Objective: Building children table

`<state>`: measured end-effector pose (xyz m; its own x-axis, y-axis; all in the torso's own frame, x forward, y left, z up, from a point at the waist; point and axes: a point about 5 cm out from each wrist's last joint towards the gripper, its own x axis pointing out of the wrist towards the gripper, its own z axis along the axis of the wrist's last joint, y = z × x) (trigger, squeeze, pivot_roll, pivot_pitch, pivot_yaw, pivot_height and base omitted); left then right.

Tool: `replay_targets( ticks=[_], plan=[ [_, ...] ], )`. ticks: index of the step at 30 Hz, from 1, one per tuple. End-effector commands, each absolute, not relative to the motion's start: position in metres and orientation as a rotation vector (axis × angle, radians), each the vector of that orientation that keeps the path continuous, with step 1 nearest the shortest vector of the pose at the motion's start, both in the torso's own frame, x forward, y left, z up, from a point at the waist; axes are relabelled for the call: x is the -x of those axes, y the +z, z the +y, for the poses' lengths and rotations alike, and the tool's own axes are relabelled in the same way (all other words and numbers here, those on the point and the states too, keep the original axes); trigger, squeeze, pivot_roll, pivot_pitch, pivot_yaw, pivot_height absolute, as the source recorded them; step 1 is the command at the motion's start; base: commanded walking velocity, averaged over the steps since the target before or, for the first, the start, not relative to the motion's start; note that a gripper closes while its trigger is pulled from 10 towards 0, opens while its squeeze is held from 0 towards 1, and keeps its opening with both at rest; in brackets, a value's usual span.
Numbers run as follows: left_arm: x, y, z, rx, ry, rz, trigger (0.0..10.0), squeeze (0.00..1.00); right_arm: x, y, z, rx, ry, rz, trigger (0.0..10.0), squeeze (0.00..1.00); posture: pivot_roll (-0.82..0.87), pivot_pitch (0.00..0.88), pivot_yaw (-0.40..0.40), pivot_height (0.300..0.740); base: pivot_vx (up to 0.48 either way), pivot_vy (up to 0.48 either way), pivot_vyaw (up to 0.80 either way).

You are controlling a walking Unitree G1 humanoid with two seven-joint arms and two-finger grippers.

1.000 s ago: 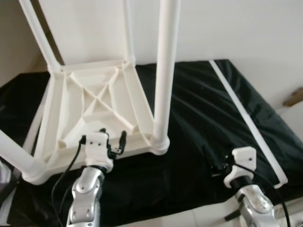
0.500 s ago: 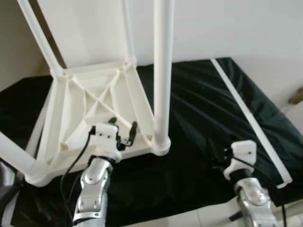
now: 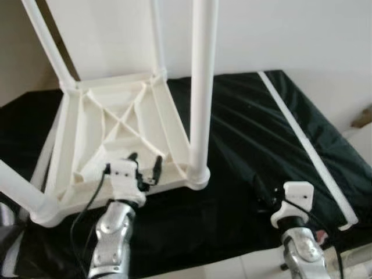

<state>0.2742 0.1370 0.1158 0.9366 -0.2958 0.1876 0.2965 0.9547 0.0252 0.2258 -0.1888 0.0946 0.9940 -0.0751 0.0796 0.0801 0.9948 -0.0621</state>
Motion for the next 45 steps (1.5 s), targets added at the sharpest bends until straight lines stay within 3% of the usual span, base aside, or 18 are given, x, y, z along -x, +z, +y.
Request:
replay_targets(
  ticks=[1, 17, 45],
  plan=[
    [-0.272, 0.114, 0.139, -0.015, -0.309, -0.195, 10.0, 0.0, -0.225, 0.092, -0.186, 0.068, -0.069, -0.075, 10.0, 0.0, -0.03, 0.01, 0.01, 0.74, 0.0, 0.0, 0.8],
    [-0.266, 0.109, 0.131, -0.047, -0.385, -0.188, 10.0, 0.0, -0.225, 0.089, -0.188, 0.091, -0.082, -0.069, 10.0, 0.0, -0.03, 0.0, 0.008, 0.74, 0.0, 0.0, 0.35],
    [-0.256, 0.097, 0.128, -0.045, -0.416, -0.134, 10.0, 0.0, -0.218, 0.081, -0.189, 0.061, -0.093, -0.047, 10.0, 0.0, -0.02, 0.0, 0.011, 0.74, 0.0, 0.042, 0.0]
  ],
)
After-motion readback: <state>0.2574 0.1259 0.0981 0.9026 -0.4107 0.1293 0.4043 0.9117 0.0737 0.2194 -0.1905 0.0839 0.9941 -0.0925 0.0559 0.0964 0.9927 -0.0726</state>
